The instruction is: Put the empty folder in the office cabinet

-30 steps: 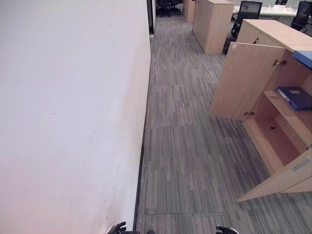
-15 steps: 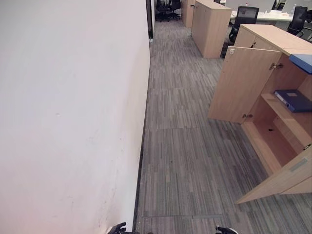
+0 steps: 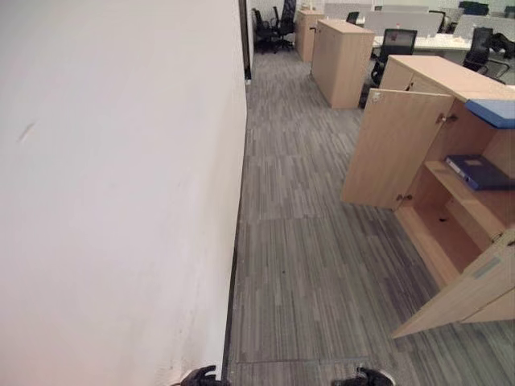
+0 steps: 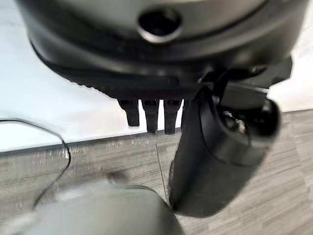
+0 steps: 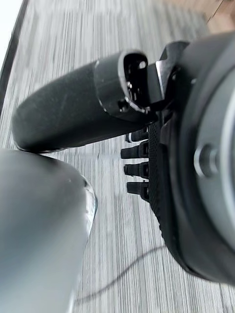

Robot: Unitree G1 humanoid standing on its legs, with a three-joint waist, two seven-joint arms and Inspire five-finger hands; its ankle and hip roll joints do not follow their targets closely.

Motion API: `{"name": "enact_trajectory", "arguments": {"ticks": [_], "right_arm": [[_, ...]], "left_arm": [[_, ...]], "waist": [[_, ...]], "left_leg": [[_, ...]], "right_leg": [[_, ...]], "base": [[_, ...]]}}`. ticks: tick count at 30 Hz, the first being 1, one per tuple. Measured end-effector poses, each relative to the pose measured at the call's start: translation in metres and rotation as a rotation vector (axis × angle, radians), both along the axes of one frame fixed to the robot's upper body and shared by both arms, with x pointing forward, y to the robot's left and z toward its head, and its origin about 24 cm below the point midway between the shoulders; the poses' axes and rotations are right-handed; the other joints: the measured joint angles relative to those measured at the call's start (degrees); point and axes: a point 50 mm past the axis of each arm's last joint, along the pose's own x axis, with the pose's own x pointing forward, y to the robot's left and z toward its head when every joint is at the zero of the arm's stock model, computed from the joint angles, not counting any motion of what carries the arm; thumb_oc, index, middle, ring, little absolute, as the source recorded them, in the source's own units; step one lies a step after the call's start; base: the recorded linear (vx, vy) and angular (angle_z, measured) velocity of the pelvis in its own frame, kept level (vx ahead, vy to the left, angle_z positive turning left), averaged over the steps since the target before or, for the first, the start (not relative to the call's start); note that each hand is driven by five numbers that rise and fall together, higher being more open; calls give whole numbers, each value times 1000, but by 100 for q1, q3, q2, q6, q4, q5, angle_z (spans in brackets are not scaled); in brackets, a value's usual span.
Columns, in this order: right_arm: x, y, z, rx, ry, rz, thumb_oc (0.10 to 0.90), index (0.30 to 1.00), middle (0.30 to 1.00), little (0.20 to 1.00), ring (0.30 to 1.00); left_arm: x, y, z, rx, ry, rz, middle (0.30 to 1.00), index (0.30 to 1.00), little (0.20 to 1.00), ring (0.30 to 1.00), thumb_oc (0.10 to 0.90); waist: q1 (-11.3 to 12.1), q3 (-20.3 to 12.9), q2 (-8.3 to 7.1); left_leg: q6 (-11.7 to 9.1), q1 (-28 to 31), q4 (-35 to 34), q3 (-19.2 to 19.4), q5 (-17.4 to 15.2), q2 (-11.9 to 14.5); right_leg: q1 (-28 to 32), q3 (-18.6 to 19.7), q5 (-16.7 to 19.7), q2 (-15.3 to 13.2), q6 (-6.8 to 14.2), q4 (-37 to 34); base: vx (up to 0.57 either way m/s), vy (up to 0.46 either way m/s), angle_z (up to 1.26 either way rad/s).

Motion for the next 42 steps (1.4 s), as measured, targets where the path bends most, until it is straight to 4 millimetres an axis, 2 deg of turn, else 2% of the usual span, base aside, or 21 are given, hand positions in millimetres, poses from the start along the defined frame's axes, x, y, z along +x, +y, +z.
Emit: {"name": "enact_trajectory", "arguments": {"ticks": [2, 3, 6, 10, 11, 13, 14, 16, 18, 19, 22, 23, 24, 25, 26, 27, 28, 29, 32, 37, 42], "right_arm": [[6, -3, 3, -11, -16, 13, 800, 900, 900, 900, 900], [11, -4, 4, -15, -29, 15, 800, 900, 900, 900, 900], [11, -3, 4, -11, -18, 6, 800, 900, 900, 900, 900], [5, 4, 0, 12, -14, -36, 800, 900, 900, 900, 900], [3, 5, 0, 18, -9, -44, 800, 900, 900, 900, 900], [-2, 1, -1, 14, -4, -62, 800, 900, 900, 900, 900], [-1, -4, 1, 8, -16, -64, 800, 900, 900, 900, 900], [-2, 3, -1, 28, -13, -69, 800, 900, 900, 900, 900], [-2, 9, -2, 44, -12, -67, 800, 900, 900, 900, 900], [-3, 11, -3, 48, -9, -62, 800, 900, 900, 900, 900], [-11, 8, -5, 33, 19, -43, 800, 900, 900, 900, 900], [-10, 6, -4, 22, 21, -35, 800, 900, 900, 900, 900], [-8, 3, -3, 8, 20, -22, 800, 900, 900, 900, 900], [-4, -2, -1, -12, 22, -10, 800, 900, 900, 900, 900], [1, -6, 1, -23, 2, -5, 800, 900, 900, 900, 900], [5, -1, 1, -17, -7, 22, 800, 900, 900, 900, 900], [6, 3, 1, -7, -7, 24, 800, 900, 900, 900, 900], [1, 4, -1, -7, 9, 22, 800, 900, 900, 900, 900], [10, 8, 1, -2, 9, 67, 800, 900, 900, 900, 900], [10, 11, 0, 27, 21, 60, 800, 900, 900, 900, 900], [29, 30, 4, 139, -56, -44, 800, 900, 900, 900, 900]], "left_arm": [[0, -2, 0, 21, -5, -2, 900, 900, 900, 900, 800], [2, -3, 0, 38, -12, 19, 900, 900, 900, 900, 800], [-7, 3, -1, 87, 17, 54, 900, 900, 900, 900, 800], [-45, 17, -5, 154, 167, 104, 900, 900, 900, 900, 800], [-52, 16, -5, 157, 200, 117, 900, 900, 900, 900, 800], [-71, 12, -7, 148, 240, 126, 900, 900, 900, 900, 800], [-71, 16, -7, 158, 240, 127, 900, 900, 900, 900, 800], [-69, 29, -3, 205, 217, 128, 900, 900, 900, 900, 800], [-68, 36, -1, 229, 220, 105, 900, 900, 900, 900, 800], [-70, 38, -1, 235, 226, 102, 900, 900, 900, 900, 800], [-62, 37, -1, 234, 211, 54, 900, 900, 900, 900, 800], [-55, 35, -1, 229, 189, 49, 900, 900, 900, 900, 800], [-41, 32, 0, 222, 147, 29, 900, 900, 900, 900, 800], [-25, 27, 1, 232, 120, -39, 900, 900, 900, 900, 800], [-22, 26, 1, 232, 111, -59, 900, 900, 900, 900, 800], [-15, 35, 4, 261, 87, -94, 900, 900, 900, 900, 800], [-9, 39, 7, 274, 68, -110, 900, 900, 900, 900, 800], [8, 39, 11, 284, 3, -132, 900, 900, 900, 900, 800], [22, 26, 12, 243, -68, -160, 900, 900, 900, 900, 800], [27, -2, 9, 146, -119, -132, 900, 900, 900, 900, 800], [37, 6, 15, 142, -170, -92, 900, 900, 900, 900, 800]], "waist": [[16, 27, 3], [-21, 17, 101], [-13, 50, 74], [-237, 272, -197], [-278, 325, -257], [-297, 266, -73], [-320, 223, 75], [-300, 162, -183], [-308, 51, -278], [-325, -6, -300], [-315, -256, -178], [-302, -263, -163], [-319, -260, -139], [-342, -235, -91], [-351, -291, -56], [-431, -459, -178], [-465, -456, -316], [-415, -494, -250], [-347, -478, -130], [-284, -373, -177], [-214, 24, -347]], "left_leg": [[66, -69, -36, -70, -12, 10], [80, -216, -14, -113, 8, 91], [94, -264, -193, -176, 27, 158], [-353, 27, -680, -377, 228, 112], [-401, 35, -226, -350, 92, 69], [-345, 365, -316, -480, -116, 201], [-435, 463, -585, -691, -230, 408], [-377, 467, -815, -807, -189, 391], [-450, 410, -864, -941, -164, 642], [-557, 384, -883, -1006, -211, 765], [-1015, 256, -696, -1100, -184, 1201], [-1110, 213, -606, -1095, -102, 1231], [-1184, 154, -459, -1078, 19, 1252], [-1377, 66, -120, -1107, 210, 1266], [-1380, 49, -66, -1094, 181, 1428], [-1406, 37, -63, -1031, 207, 1403], [-1412, 51, -49, -1036, 191, 1354], [-1384, 35, 65, -978, 107, 1587], [-1423, -205, 644, -867, 117, 1957], [-1493, -923, 2503, -864, 646, 1979], [-1434, -1233, 1783, -188, 451, 1752]], "right_leg": [[-237, -47, -13, -53, 70, -138], [-339, -48, 38, -24, 159, -756], [-282, -47, 418, -17, 548, -2194], [192, -245, 1021, 58, 931, -3303], [279, -182, 1035, 65, 893, -3370], [364, -286, 1071, 272, 812, -3305], [138, -328, 1153, 397, 604, -2946], [-142, -271, 1113, 314, 353, -2497], [-353, -109, 903, 533, 95, -2223], [-334, -32, 908, 654, 78, -2338], [-190, -386, 722, 986, -613, -2329], [-185, -450, 665, 981, -665, -2225], [-197, -498, 587, 966, -707, -2046], [-560, -492, 406, 746, -768, -1002], [-731, -394, 176, 865, -569, -1051], [-631, -137, 249, 974, -307, -1930], [-595, -131, 558, 899, -533, -2083], [-528, -315, 466, 1123, -784, -2133], [-405, -377, 412, 1516, -998, -2279], [251, -244, 507, 1734, -1263, -2922], [563, -337, 644, 1528, -1383, -3375]], "base": [[105, -89, -14], [174, -142, 7], [206, -108, 2], [457, -151, 24], [551, -196, 41], [443, -178, 19], [530, -240, 39], [521, -236, 49], [516, -265, 49], [387, -236, 41], [305, -202, 45], [235, -152, 48], [451, -283, 50], [310, -183, 39], [417, -236, 49], [200, -105, 46], [232, -134, 58], [246, -133, 40], [186, -150, -8], [135, -77, -16], [82, 109, 23]]}}
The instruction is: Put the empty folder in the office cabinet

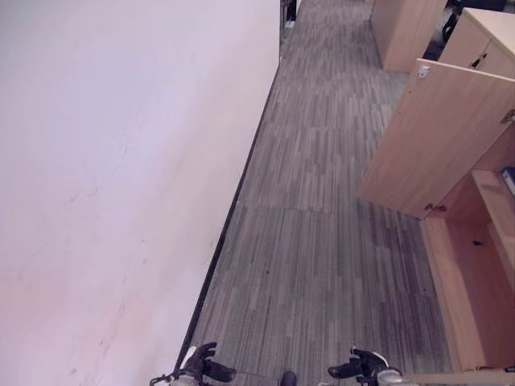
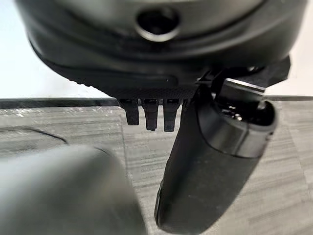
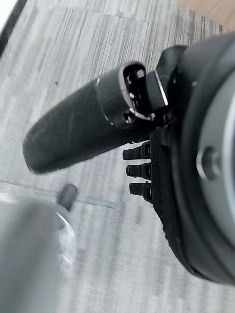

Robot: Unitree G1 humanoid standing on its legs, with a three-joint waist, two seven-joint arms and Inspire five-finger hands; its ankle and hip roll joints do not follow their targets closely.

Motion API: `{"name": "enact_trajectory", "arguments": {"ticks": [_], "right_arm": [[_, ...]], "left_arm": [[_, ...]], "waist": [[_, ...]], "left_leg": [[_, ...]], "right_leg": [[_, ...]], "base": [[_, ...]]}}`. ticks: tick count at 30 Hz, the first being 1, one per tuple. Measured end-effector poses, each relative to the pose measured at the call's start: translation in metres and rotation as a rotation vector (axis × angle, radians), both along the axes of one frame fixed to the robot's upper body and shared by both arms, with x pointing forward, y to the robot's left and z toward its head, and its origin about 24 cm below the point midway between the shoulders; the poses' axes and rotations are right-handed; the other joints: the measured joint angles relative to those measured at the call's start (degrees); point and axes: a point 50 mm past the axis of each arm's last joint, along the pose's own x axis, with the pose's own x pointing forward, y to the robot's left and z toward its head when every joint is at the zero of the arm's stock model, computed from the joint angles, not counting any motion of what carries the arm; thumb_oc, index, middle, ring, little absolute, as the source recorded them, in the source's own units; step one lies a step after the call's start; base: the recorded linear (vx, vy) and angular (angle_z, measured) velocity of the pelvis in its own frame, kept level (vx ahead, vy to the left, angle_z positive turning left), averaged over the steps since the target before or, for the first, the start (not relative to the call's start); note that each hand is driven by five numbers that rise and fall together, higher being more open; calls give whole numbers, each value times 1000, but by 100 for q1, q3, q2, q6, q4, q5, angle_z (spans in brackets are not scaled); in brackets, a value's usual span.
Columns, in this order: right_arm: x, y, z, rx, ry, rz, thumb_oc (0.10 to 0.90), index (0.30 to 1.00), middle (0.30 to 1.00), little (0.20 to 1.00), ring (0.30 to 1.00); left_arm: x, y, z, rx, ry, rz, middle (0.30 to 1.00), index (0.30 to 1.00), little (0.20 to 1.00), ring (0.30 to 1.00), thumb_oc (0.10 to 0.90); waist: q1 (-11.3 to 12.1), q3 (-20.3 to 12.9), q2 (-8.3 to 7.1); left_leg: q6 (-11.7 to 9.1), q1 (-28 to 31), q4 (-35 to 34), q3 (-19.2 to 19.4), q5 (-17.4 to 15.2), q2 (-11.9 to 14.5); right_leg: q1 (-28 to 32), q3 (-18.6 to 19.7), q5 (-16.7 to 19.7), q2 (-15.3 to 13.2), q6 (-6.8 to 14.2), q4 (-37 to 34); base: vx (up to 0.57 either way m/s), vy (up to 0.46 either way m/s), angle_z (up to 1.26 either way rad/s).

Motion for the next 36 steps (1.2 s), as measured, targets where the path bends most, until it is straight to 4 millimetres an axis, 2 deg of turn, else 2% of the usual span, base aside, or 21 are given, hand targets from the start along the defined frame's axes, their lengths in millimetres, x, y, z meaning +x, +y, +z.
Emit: {"name": "enact_trajectory", "arguments": {"ticks": [3, 5, 6, 8, 12, 13, 14, 15, 17, 19, 20, 22, 23, 25, 27, 29, 30, 31, 32, 33, 36], "right_arm": [[18, 7, 7, 112, -76, -105, 800, 900, 900, 900, 900], [24, 13, 10, 169, -103, -152, 800, 900, 900, 900, 900], [25, 20, 9, 208, -105, -180, 800, 900, 900, 900, 900], [22, 26, 8, 258, -98, -213, 800, 900, 900, 900, 900], [2, 15, 0, 254, -34, -310, 800, 900, 900, 900, 900], [-5, 6, -2, 241, -18, -364, 800, 900, 900, 900, 900], [-8, 1, -3, 227, -11, -386, 800, 900, 900, 900, 900], [-18, -9, -5, 200, 4, -397, 800, 900, 900, 900, 900], [-22, -18, -4, 190, -3, -442, 800, 900, 900, 900, 900], [-21, -21, -3, 185, -20, -456, 800, 900, 900, 900, 900], [-19, -25, -2, 176, -30, -477, 800, 900, 900, 900, 900], [-16, -27, -1, 168, -47, -494, 800, 900, 900, 900, 900], [-13, -26, 0, 178, -60, -514, 800, 900, 900, 900, 900], [-11, -12, -2, 222, -56, -514, 800, 900, 900, 900, 900], [-10, -6, -3, 250, -61, -525, 800, 900, 900, 900, 900], [-5, -5, -1, 264, -76, -546, 800, 900, 900, 900, 900], [-5, -5, -1, 265, -77, -551, 800, 900, 900, 900, 900], [-8, -5, -2, 269, -71, -564, 800, 900, 900, 900, 900], [-13, -6, -4, 270, -60, -588, 800, 900, 900, 900, 900], [-15, -11, -3, 251, -58, -595, 800, 900, 900, 900, 900], [-17, -26, -1, 210, -64, -616, 800, 900, 900, 900, 900]], "left_arm": [[10, -1, 6, -33, -67, 38, 900, 900, 900, 900, 800], [4, -2, 5, -74, -79, 118, 900, 900, 900, 900, 800], [8, -3, 6, -84, -95, 126, 900, 900, 900, 900, 800], [13, -8, 8, -100, -109, 124, 900, 900, 900, 900, 800], [13, -12, 5, -115, -100, 147, 900, 900, 900, 900, 800], [7, -16, 1, -126, -73, 174, 900, 900, 900, 900, 800], [8, -17, -1, -127, -52, 188, 900, 900, 900, 900, 800], [6, -16, -2, -114, -35, 182, 900, 900, 900, 900, 800], [-1, -13, -4, -95, -5, 172, 900, 900, 900, 900, 800], [-20, -18, -11, -119, 57, 173, 900, 900, 900, 900, 800], [-29, -20, -13, -179, 89, 157, 900, 900, 900, 900, 800], [-42, -22, -16, -229, 133, 118, 900, 900, 900, 900, 800], [-44, -20, -16, -221, 146, 127, 900, 900, 900, 900, 800], [-60, -11, -18, -146, 177, 160, 900, 900, 900, 900, 800], [-73, -7, -20, -90, 207, 183, 900, 900, 900, 900, 800], [-81, -1, -20, -41, 227, 192, 900, 900, 900, 900, 800], [-82, 1, -19, -34, 232, 197, 900, 900, 900, 900, 800], [-87, 6, -19, -20, 242, 201, 900, 900, 900, 900, 800], [-91, 9, -19, -10, 254, 209, 900, 900, 900, 900, 800], [-93, 4, -20, -22, 259, 209, 900, 900, 900, 900, 800], [-106, -3, -22, -40, 288, 217, 900, 900, 900, 900, 800]], "waist": [[401, 354, 86], [473, 493, 156], [475, 545, 239], [518, 608, 415], [565, 593, 593], [557, 576, 647], [499, 558, 662], [435, 526, 678], [344, 478, 659], [348, 320, 694], [383, 245, 709], [376, 144, 759], [400, 138, 702], [409, 84, 521], [387, 62, 554], [358, 53, 566], [356, 52, 562], [353, 43, 450], [341, 94, 314], [348, 75, 407], [220, 114, 474]], "left_leg": [[-28, 80, -1784, -12, 119, -392], [-38, 72, -2823, -322, 541, -484], [-77, 36, -3172, -568, 752, -485], [-150, -250, -3360, -813, 1110, -433], [-100, -376, -3341, -854, 1279, -499], [8, -188, -3342, -935, 1257, -599], [172, -54, -3343, -901, 1444, -796], [505, 95, -3341, -734, 1674, -995], [826, 299, -3342, -500, 1500, -1319], [1173, 539, -3340, -223, 1308, -1621], [1242, 641, -3359, -147, 1182, -1707], [1349, 824, -3364, -89, 1059, -1767], [1362, 955, -3343, -114, 1004, -1779], [1422, 1213, -3366, -26, 899, -1811], [1387, 1376, -3359, 88, 819, -1671], [1262, 1353, -3355, 114, 779, -1514], [1201, 1351, -3344, 115, 775, -1477], [1014, 1366, -3341, 135, 778, -1480], [787, 1415, -3343, 100, 724, -1490], [723, 1458, -3339, 46, 700, -1445], [623, 1551, -3343, 50, 632, -1283]], "right_leg": [[132, 265, 208, -123, 106, -268], [345, 304, 326, -88, 207, -459], [537, 386, 303, -37, 423, -624], [718, 467, 295, 64, 449, -773], [830, 788, 214, -1, 638, -738], [904, 972, 242, -139, 765, -695], [998, 1086, 197, -335, 907, -686], [1067, 1203, 138, -550, 1058, -624], [969, 1226, 0, -988, 1176, -117], [590, 1246, -307, -1454, 1259, 902], [373, 1239, -311, -1645, 1339, 1501], [53, 922, -386, -1919, 1283, 2549], [-72, 685, -362, -2066, 1367, 2982], [-253, 531, -265, -2265, 1359, 3196], [-204, 272, -414, -2294, 1393, 3017], [-184, 95, -326, -2162, 1510, 1901], [-160, 60, -211, -2125, 1546, 1573], [-111, 33, 181, -2039, 1585, 882], [-13, 82, 560, -1977, 1589, 669], [-7, 153, 631, -1854, 1580, 672], [16, 305, 448, -1607, 1565, 582]], "base": [[123, 173, -20], [268, 238, -32], [343, 350, -29], [275, 348, -31], [319, 492, -50], [334, 525, -76], [284, 456, -76], [298, 548, -46], [251, 540, -44], [188, 477, -54], [188, 462, -34], [238, 356, -6], [207, 220, 1], [95, 135, -20], [73, 50, -36], [56, -8, -27], [49, -42, -9], [79, -69, -2], [175, -112, -6], [202, -127, -22], [308, -187, -34]]}}
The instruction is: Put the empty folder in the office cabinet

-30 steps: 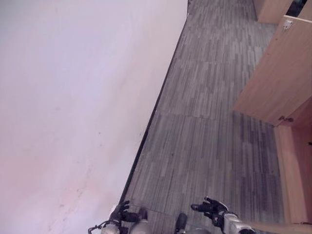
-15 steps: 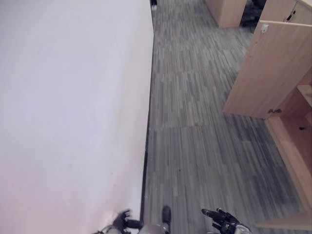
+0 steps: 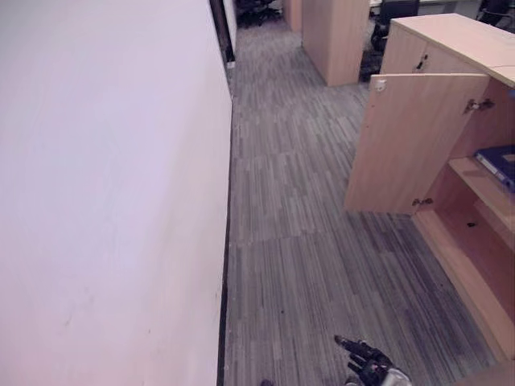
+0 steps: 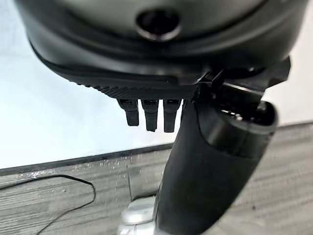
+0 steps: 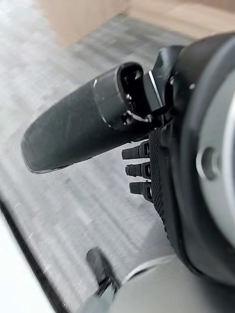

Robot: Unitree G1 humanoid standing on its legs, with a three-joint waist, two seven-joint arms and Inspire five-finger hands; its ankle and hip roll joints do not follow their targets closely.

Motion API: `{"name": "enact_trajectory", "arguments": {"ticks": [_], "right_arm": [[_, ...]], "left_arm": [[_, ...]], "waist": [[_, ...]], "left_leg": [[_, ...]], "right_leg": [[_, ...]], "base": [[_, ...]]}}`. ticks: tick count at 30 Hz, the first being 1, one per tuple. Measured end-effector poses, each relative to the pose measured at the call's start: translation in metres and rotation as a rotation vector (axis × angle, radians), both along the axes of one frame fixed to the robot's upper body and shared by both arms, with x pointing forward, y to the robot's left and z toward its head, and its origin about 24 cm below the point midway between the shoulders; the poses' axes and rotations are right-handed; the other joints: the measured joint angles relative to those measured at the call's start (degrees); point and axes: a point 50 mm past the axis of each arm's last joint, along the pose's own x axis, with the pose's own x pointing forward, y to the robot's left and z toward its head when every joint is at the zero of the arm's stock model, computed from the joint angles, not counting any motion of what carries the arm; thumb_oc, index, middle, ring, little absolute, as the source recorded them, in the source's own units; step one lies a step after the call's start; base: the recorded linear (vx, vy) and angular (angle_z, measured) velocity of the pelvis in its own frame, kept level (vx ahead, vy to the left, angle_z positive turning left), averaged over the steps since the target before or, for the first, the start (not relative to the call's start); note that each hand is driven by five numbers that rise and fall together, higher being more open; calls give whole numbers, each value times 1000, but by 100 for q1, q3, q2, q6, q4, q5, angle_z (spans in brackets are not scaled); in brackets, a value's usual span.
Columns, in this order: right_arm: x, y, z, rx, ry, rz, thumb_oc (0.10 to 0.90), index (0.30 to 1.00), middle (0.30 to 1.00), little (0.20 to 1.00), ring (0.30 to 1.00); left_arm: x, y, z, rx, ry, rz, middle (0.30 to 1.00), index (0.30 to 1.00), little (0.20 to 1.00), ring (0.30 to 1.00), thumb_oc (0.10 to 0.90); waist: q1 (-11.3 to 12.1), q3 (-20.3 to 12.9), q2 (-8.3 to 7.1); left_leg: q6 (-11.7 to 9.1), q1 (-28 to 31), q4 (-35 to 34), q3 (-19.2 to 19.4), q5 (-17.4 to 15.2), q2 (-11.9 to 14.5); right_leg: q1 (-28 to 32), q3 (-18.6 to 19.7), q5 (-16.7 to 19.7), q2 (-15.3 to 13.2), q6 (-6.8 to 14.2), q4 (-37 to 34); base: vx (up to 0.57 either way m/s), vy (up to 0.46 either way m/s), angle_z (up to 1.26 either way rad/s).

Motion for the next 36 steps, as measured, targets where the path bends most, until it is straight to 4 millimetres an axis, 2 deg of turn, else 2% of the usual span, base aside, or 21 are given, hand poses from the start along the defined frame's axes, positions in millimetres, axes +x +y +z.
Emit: {"name": "enact_trajectory", "arguments": {"ticks": [2, 5, 6, 9, 10, 11, 13, 15, 16, 17, 18, 19, 21, 23, 24, 25, 26, 27, 29, 31, 36], "right_arm": [[-5, -5, 0, -4, 5, -19, 800, 900, 900, 900, 900], [-14, -2, -4, 4, 39, -25, 800, 900, 900, 900, 900], [-18, -3, -5, 6, 45, -32, 800, 900, 900, 900, 900], [-29, -9, -6, -6, 71, -37, 800, 900, 900, 900, 900], [-33, -9, -7, -1, 83, -41, 800, 900, 900, 900, 900], [-32, -11, -6, -6, 82, -39, 800, 900, 900, 900, 900], [-23, -12, -4, -14, 57, -35, 800, 900, 900, 900, 900], [-13, -12, -1, -21, 37, -33, 800, 900, 900, 900, 900], [-13, -12, -1, -27, 42, -35, 800, 900, 900, 900, 900], [-14, -10, -2, -28, 48, -36, 800, 900, 900, 900, 900], [-14, -6, -4, -17, 55, -36, 800, 900, 900, 900, 900], [-16, -2, -5, -14, 66, -37, 800, 900, 900, 900, 900], [-10, 8, -6, 5, 58, -29, 800, 900, 900, 900, 900], [-14, 8, -6, 3, 66, -33, 800, 900, 900, 900, 900], [-15, 7, -6, -3, 66, -36, 800, 900, 900, 900, 900], [-18, 3, -7, -25, 79, -43, 800, 900, 900, 900, 900], [-18, 1, -6, -32, 78, -44, 800, 900, 900, 900, 900], [-22, -6, -6, -53, 85, -48, 800, 900, 900, 900, 900], [-22, -6, -6, -56, 91, -41, 800, 900, 900, 900, 900], [-26, -4, -7, -66, 114, -19, 800, 900, 900, 900, 900], [-26, -2, -8, -77, 127, 0, 800, 900, 900, 900, 900]], "left_arm": [[-1, 5, 1, 21, 6, -17, 900, 900, 900, 900, 800], [10, 8, 2, 48, -3, -31, 900, 900, 900, 900, 800], [9, 5, 1, 41, -1, -18, 900, 900, 900, 900, 800], [5, 0, -1, 29, 14, -9, 900, 900, 900, 900, 800], [-1, 1, -1, 31, 31, -2, 900, 900, 900, 900, 800], [-5, 0, -1, 27, 43, 3, 900, 900, 900, 900, 800], [-1, 0, -1, 24, 33, 18, 900, 900, 900, 900, 800], [4, 0, -1, 24, 20, 16, 900, 900, 900, 900, 800], [12, -1, 0, 25, 3, 11, 900, 900, 900, 900, 800], [12, 3, 0, 46, 18, 3, 900, 900, 900, 900, 800], [17, 11, 2, 68, 10, -11, 900, 900, 900, 900, 800], [21, 17, 4, 89, -8, -27, 900, 900, 900, 900, 800], [29, 28, 8, 119, -46, -22, 900, 900, 900, 900, 800], [36, 30, 10, 134, -78, -14, 900, 900, 900, 900, 800], [45, 33, 13, 159, -111, -41, 900, 900, 900, 900, 800], [53, 35, 16, 169, -145, -56, 900, 900, 900, 900, 800], [55, 34, 17, 167, -157, -58, 900, 900, 900, 900, 800], [60, 30, 17, 156, -181, -64, 900, 900, 900, 900, 800], [61, 26, 17, 147, -193, -63, 900, 900, 900, 900, 800], [67, 21, 18, 130, -224, -63, 900, 900, 900, 900, 800], [83, 19, 22, 113, -274, -35, 900, 900, 900, 900, 800]], "waist": [[-146, 91, 19], [-210, 278, -19], [-367, 296, 47], [-424, 323, 205], [-448, 313, 206], [-452, 277, 296], [-451, 271, 304], [-447, 257, 297], [-460, 257, 280], [-451, 246, 195], [-437, 213, 31], [-383, 176, -61], [-258, 197, -318], [-243, 186, -353], [-242, 202, -428], [-196, 228, -504], [-158, 232, -501], [-137, 228, -466], [-149, 251, -521], [-78, 288, -543], [56, 520, -438]], "left_leg": [[-56, 13, -24, 2, -27, 138], [-146, -46, -22, 3, -35, 329], [-250, -143, -17, -140, -65, 408], [-304, -130, -23, -241, -61, 532], [-336, -82, -25, -246, -51, 591], [-346, -105, 38, -258, -81, 668], [-442, -317, 136, -249, -125, 754], [-534, -528, 176, -242, -46, 846], [-579, -545, 251, -229, -16, 884], [-642, -560, 420, -239, 31, 899], [-661, -660, 595, -240, 24, 873], [-712, -760, 827, -169, 114, 956], [-649, -1073, 1565, -99, 152, 1046], [-675, -1102, 1979, -181, 181, 1228], [-615, -1550, 2864, -296, 244, 1290], [-549, -1810, 3169, -273, 74, 1292], [-560, -1874, 3126, -258, 0, 1243], [-536, -1893, 2722, -218, -48, 1091], [-556, -1946, 2042, -228, -49, 731], [-533, -1855, 709, -516, 175, 374], [-649, -2088, -24, -959, 700, 342]], "right_leg": [[-155, 105, -206, 56, 184, 172], [-222, 85, -159, 258, 219, 41], [-157, -51, -148, 361, 154, -157], [-88, -245, -209, 457, 54, -165], [-12, -347, -233, 496, -20, -190], [-11, -351, -263, 580, -222, -173], [-309, -354, -425, 593, -354, 134], [-517, -468, -475, 631, -614, 275], [-514, -479, -598, 705, -602, 320], [-525, -479, -810, 742, -532, 488], [-527, -399, -830, 658, -647, 509], [-562, -370, -1020, 816, -610, 514], [-418, -163, -881, 951, -724, 190], [-118, -150, -860, 1190, -753, -102], [113, 22, -761, 1345, -1086, -334], [163, 41, -602, 1361, -1163, -396], [172, 87, -593, 1377, -1186, -438], [182, 133, -425, 1388, -1287, -532], [283, 342, -420, 1434, -1299, -738], [471, 491, -210, 1555, -1253, -1136], [853, 793, -271, 1892, -1221, -1318]], "base": [[319, -194, -16], [446, -271, -22], [669, -417, 5], [466, -317, 19], [387, -330, 11], [473, -450, 4], [303, -342, 2], [391, -367, 6], [374, -372, 13], [343, -323, 20], [375, -356, 8], [337, -301, -18], [212, -210, -45], [262, -219, -25], [210, -106, -4], [146, -54, -9], [134, -17, -35], [144, 15, -37], [245, 39, -36], [246, 38, -44], [268, 76, -36]]}}
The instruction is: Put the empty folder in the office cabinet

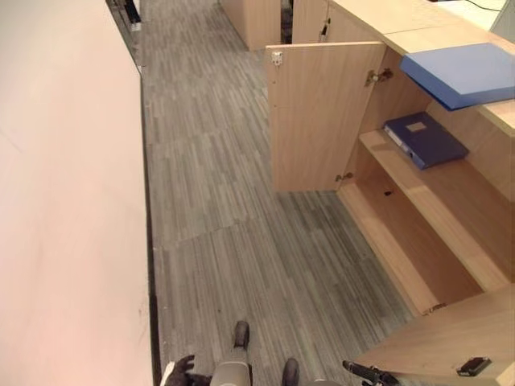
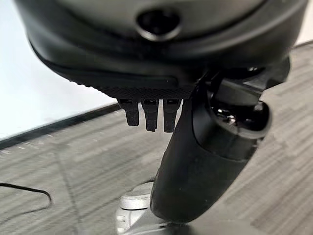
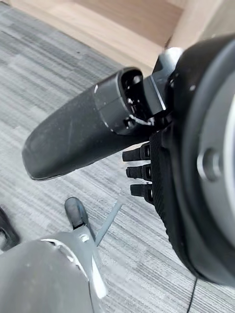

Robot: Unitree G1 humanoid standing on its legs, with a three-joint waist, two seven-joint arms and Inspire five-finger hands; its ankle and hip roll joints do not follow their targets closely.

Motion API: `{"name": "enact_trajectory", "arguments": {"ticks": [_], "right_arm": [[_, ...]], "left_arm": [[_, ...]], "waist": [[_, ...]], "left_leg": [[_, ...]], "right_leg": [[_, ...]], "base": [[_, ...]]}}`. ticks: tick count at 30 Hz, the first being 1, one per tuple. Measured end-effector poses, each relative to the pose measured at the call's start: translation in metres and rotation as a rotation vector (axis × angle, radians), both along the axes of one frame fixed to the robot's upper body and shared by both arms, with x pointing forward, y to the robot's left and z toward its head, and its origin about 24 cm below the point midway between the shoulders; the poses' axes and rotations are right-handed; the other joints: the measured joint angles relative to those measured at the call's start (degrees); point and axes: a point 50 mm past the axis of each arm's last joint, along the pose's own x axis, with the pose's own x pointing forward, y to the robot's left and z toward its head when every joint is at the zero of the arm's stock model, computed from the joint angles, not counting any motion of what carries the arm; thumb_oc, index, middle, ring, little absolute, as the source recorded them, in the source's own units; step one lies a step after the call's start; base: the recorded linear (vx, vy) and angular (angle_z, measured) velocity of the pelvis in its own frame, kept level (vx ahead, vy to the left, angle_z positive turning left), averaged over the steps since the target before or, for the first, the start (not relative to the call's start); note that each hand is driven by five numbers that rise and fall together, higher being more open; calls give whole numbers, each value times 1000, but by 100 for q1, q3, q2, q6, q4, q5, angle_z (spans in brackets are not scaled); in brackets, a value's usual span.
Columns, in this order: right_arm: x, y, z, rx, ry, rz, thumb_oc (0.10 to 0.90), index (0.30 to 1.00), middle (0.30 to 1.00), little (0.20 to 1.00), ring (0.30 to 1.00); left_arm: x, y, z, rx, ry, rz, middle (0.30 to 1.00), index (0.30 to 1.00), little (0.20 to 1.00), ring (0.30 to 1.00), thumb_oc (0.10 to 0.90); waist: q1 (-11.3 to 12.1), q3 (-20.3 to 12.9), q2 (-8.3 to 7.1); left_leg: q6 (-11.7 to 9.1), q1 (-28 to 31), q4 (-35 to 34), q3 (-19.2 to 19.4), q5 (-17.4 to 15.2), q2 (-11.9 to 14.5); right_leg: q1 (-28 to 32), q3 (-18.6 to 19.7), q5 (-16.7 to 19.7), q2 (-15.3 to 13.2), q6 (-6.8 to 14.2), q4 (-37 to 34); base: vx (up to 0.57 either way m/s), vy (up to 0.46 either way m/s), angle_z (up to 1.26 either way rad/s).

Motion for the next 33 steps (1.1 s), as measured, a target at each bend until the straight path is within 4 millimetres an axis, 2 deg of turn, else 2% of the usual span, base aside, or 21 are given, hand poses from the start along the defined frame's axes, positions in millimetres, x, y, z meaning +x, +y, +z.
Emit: {"name": "enact_trajectory", "arguments": {"ticks": [3, 6, 8, 9, 11, 13, 14, 16, 17, 18, 19, 20, 21, 22, 24, 26, 28, 29, 31, 32, 33], "right_arm": [[-4, -1, -1, -6, 19, 0, 800, 900, 900, 900, 900], [-12, -4, -2, -9, 45, -21, 800, 900, 900, 900, 900], [-18, -3, -4, -1, 62, -42, 800, 900, 900, 900, 900], [-23, -1, -5, 7, 75, -48, 800, 900, 900, 900, 900], [-24, 5, -7, 27, 82, -55, 800, 900, 900, 900, 900], [-23, 13, -8, 57, 84, -46, 800, 900, 900, 900, 900], [-22, 15, -8, 65, 82, -41, 800, 900, 900, 900, 900], [-22, 22, -10, 87, 76, -23, 800, 900, 900, 900, 900], [-20, 23, -9, 86, 71, 1, 800, 900, 900, 900, 900], [-17, 21, -8, 75, 65, 20, 800, 900, 900, 900, 900], [-16, 21, -8, 72, 62, 27, 800, 900, 900, 900, 900], [-15, 21, -8, 67, 59, 34, 800, 900, 900, 900, 900], [-15, 20, -8, 66, 60, 35, 800, 900, 900, 900, 900], [-14, 19, -7, 46, 63, 62, 800, 900, 900, 900, 900], [-15, 12, -6, 7, 74, 88, 800, 900, 900, 900, 900], [-22, 6, -6, -8, 73, 84, 800, 900, 900, 900, 900], [-22, 6, -6, -6, 68, 83, 800, 900, 900, 900, 900], [-19, 5, -5, -5, 51, 81, 800, 900, 900, 900, 900], [-6, 6, -2, 2, -5, 87, 800, 900, 900, 900, 900], [-3, 8, -1, 5, -19, 86, 800, 900, 900, 900, 900], [4, 8, 1, 10, -53, 77, 800, 900, 900, 900, 900]], "left_arm": [[3, 0, 0, -19, -9, 20, 900, 900, 900, 900, 800], [0, -1, -1, -25, -2, 35, 900, 900, 900, 900, 800], [-11, -1, -5, -24, 43, 59, 900, 900, 900, 900, 800], [-13, -2, -6, -26, 52, 63, 900, 900, 900, 900, 800], [-13, -2, -7, -29, 54, 77, 900, 900, 900, 900, 800], [-19, -3, -9, -35, 76, 100, 900, 900, 900, 900, 800], [-22, -2, -10, -32, 89, 103, 900, 900, 900, 900, 800], [-28, -1, -11, -29, 107, 106, 900, 900, 900, 900, 800], [-31, 0, -12, -27, 121, 107, 900, 900, 900, 900, 800], [-32, 0, -12, -33, 129, 105, 900, 900, 900, 900, 800], [-33, 1, -12, -32, 135, 106, 900, 900, 900, 900, 800], [-35, 2, -12, -32, 139, 107, 900, 900, 900, 900, 800], [-35, 1, -12, -32, 143, 107, 900, 900, 900, 900, 800], [-41, 1, -14, -33, 159, 112, 900, 900, 900, 900, 800], [-52, 2, -15, -31, 186, 119, 900, 900, 900, 900, 800], [-65, 3, -16, -26, 222, 125, 900, 900, 900, 900, 800], [-68, 3, -16, -23, 230, 124, 900, 900, 900, 900, 800], [-69, 2, -17, -26, 235, 125, 900, 900, 900, 900, 800], [-72, 1, -17, -26, 241, 122, 900, 900, 900, 900, 800], [-73, 0, -18, -30, 242, 124, 900, 900, 900, 900, 800], [-74, -1, -18, -32, 253, 125, 900, 900, 900, 900, 800]], "waist": [[80, 49, 33], [166, 45, 128], [159, 17, 91], [123, 10, 27], [134, -50, -113], [124, -108, -53], [106, -133, -28], [101, -306, 42], [97, -473, 70], [97, -531, 110], [100, -551, 106], [105, -564, 94], [106, -572, 85], [119, -644, 52], [163, -663, 70], [123, -719, 163], [96, -734, 209], [51, -711, 263], [-27, -658, 346], [-46, -646, 400], [-83, -569, 430]], "left_leg": [[7, -96, 5, 263, 70, 7], [135, 114, 6, 354, 116, 43], [409, 253, 24, 410, 411, -101], [575, 325, 27, 524, 512, -254], [834, 375, 23, 677, 366, -553], [1095, 676, 24, 835, 247, -710], [1144, 765, 2, 853, 165, -749], [1250, 918, 2, 905, 18, -782], [1341, 967, 1, 926, -130, -883], [1415, 1033, 3, 931, -179, -922], [1455, 1075, 3, 940, -210, -977], [1546, 1204, 7, 932, -280, -1069], [1551, 1221, 4, 931, -286, -1082], [1730, 1387, 26, 944, -374, -1233], [1927, 1609, 26, 938, -503, -1372], [1905, 1717, 6, 928, -571, -1376], [2000, 1778, 33, 799, -563, -1367], [1961, 1777, 35, 725, -500, -1305], [1716, 1847, 38, 652, -673, -1278], [1696, 1817, 41, 678, -681, -1233], [1635, 1820, 68, 679, -713, -1208]], "right_leg": [[157, 180, -79, 32, -58, -11], [378, 391, -233, 35, -3, 0], [503, 487, -403, -141, 147, 3], [545, 493, -468, -295, 329, 6], [567, 482, -578, -632, 529, 71], [538, 440, -686, -854, 704, 614], [518, 435, -673, -892, 715, 803], [243, 418, -898, -1044, 923, 1615], [-27, 424, -859, -1151, 961, 2176], [-316, 333, -895, -1260, 994, 2835], [-408, 293, -850, -1337, 996, 3126], [-626, 156, -892, -1545, 1016, 3749], [-657, 137, -893, -1587, 1016, 3851], [-784, 4, -835, -1894, 1078, 4287], [-885, -309, -793, -2267, 1115, 4619], [-984, -539, -915, -2386, 1125, 4602], [-1196, -532, -989, -2283, 1083, 4498], [-1344, -573, -1020, -2130, 1076, 4240], [-1740, -816, -1014, -1911, 1089, 3598], [-1757, -879, -948, -1810, 1105, 3195], [-1886, -975, -727, -1660, 1111, 2527]], "base": [[318, 181, -34], [385, 263, -33], [323, 255, -21], [384, 327, -9], [425, 394, -10], [325, 348, -23], [296, 346, -21], [245, 327, -19], [218, 318, -14], [238, 330, -8], [245, 332, 1], [256, 324, 1], [173, 215, 5], [294, 229, 3], [274, 138, 1], [99, 45, 8], [124, 11, 13], [285, -111, 26], [297, -150, 16], [205, -155, 4], [236, -152, 6]]}}
